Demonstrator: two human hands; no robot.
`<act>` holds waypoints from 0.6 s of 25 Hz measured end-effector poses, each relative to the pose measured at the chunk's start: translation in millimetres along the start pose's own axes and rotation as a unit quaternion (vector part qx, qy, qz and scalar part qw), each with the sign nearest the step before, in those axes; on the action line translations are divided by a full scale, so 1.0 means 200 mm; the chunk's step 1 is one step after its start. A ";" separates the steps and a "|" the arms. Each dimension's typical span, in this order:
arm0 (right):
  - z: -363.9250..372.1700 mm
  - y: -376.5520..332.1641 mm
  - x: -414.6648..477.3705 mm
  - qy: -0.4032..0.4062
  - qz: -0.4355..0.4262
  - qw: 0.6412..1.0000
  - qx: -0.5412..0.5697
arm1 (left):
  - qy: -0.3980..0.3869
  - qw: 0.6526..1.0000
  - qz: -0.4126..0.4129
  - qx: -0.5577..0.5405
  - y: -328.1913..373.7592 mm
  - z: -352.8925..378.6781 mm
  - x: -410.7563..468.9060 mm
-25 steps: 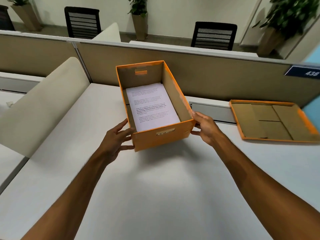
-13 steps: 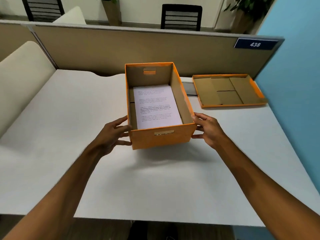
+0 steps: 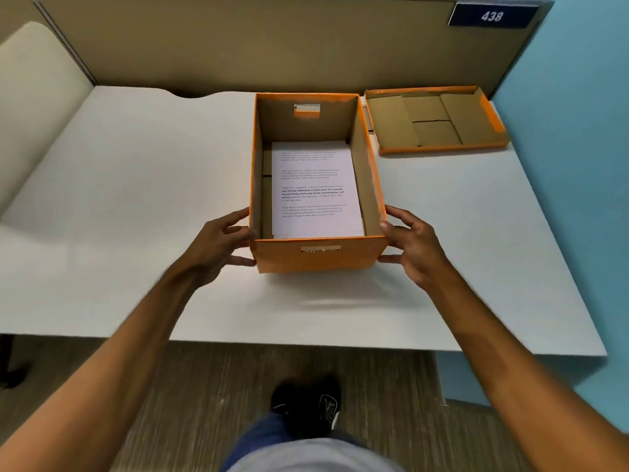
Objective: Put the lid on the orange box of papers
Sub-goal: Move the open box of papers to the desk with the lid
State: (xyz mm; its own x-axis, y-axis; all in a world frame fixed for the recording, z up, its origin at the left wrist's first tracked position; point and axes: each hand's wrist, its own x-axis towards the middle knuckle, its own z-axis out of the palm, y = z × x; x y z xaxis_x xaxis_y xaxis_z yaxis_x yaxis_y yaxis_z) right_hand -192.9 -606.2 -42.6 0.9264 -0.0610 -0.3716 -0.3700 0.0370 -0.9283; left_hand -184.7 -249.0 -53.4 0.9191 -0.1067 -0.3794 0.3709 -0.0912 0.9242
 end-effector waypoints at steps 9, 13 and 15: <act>0.11 0.16 -0.24 0.015 0.016 1.000 0.015 | -0.008 1.000 -0.008 0.002 -0.15 -0.09 -0.19; 0.16 0.21 -0.34 0.032 0.021 0.999 0.021 | -0.004 1.000 -0.024 0.002 -0.21 -0.11 -0.25; 0.17 0.23 -0.38 0.039 0.019 0.999 0.022 | -0.004 1.000 -0.028 0.000 -0.22 -0.11 -0.26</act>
State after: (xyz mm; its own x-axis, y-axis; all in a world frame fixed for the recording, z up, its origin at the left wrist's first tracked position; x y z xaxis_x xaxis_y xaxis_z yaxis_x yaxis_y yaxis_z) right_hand -277.9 -565.2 -57.4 0.9025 -0.1362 -0.4087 -0.4004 0.0846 -0.9124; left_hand -246.6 -218.2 -72.5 0.8962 -0.1089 -0.4300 0.4209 -0.0973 0.9019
